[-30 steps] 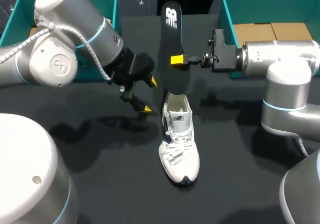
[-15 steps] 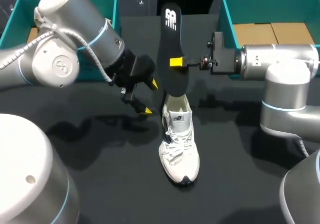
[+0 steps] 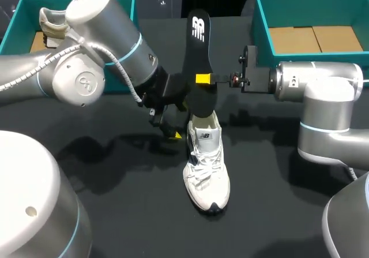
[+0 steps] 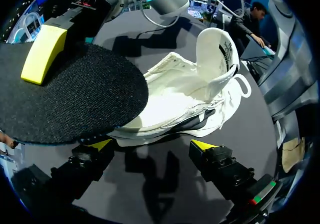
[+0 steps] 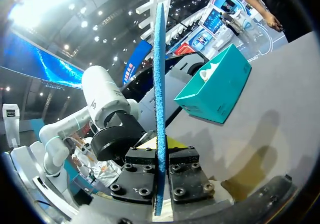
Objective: Take the shoe out of the shoebox, open the shoe tongue, remove and reinsert the insole, then place the shoe into the shoebox
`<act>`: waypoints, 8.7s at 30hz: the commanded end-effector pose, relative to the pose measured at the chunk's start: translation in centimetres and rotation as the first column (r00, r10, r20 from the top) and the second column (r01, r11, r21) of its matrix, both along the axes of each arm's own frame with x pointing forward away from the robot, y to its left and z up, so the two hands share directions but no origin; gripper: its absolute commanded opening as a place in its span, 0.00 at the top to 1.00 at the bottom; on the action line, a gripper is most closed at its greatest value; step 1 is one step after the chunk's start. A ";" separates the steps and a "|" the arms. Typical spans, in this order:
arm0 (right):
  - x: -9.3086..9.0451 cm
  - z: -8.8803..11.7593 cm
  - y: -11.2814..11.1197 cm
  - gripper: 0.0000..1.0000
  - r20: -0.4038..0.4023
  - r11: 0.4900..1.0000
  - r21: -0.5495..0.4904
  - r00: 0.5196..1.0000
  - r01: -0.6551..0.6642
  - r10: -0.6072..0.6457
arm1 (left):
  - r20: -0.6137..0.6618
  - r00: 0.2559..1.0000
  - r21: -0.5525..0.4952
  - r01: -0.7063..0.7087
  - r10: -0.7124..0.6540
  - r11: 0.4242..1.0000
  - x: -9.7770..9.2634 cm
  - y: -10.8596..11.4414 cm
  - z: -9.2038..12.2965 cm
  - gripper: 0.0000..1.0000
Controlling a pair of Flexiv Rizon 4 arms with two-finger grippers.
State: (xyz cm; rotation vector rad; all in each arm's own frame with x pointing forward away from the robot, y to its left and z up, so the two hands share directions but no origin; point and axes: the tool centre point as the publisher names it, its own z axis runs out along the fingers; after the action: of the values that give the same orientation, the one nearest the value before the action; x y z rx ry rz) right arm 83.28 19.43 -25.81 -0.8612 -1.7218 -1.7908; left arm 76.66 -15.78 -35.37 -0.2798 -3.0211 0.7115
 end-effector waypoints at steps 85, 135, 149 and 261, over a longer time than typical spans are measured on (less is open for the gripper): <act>-2.9 -4.2 -0.4 1.00 0.078 0.999 -0.031 0.997 -0.015 0.018 | 0.028 0.999 0.022 -0.044 0.043 0.999 0.4 -0.2 -1.1 0.00; -8.0 -8.4 0.2 1.00 -0.077 0.997 -0.014 0.994 -0.074 0.073 | 0.028 0.999 0.022 -0.044 0.043 0.999 0.4 -0.2 -1.1 0.00; -8.8 -8.5 -0.1 1.00 -0.101 0.998 -0.019 0.993 -0.059 0.056 | 0.028 0.999 0.022 -0.044 0.043 0.999 0.4 -0.2 -1.1 0.00; -8.2 -6.7 -0.9 0.79 -0.097 0.991 -0.131 0.995 0.004 -0.017 | 0.028 0.999 0.022 -0.044 0.043 0.999 0.4 -0.2 -1.1 0.00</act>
State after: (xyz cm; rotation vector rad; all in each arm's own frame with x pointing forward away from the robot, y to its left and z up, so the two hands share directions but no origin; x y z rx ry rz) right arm 74.78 18.71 -32.49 -1.0236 -1.7871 -1.6316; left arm 77.18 -16.09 -36.46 -0.2252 -3.0666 0.6818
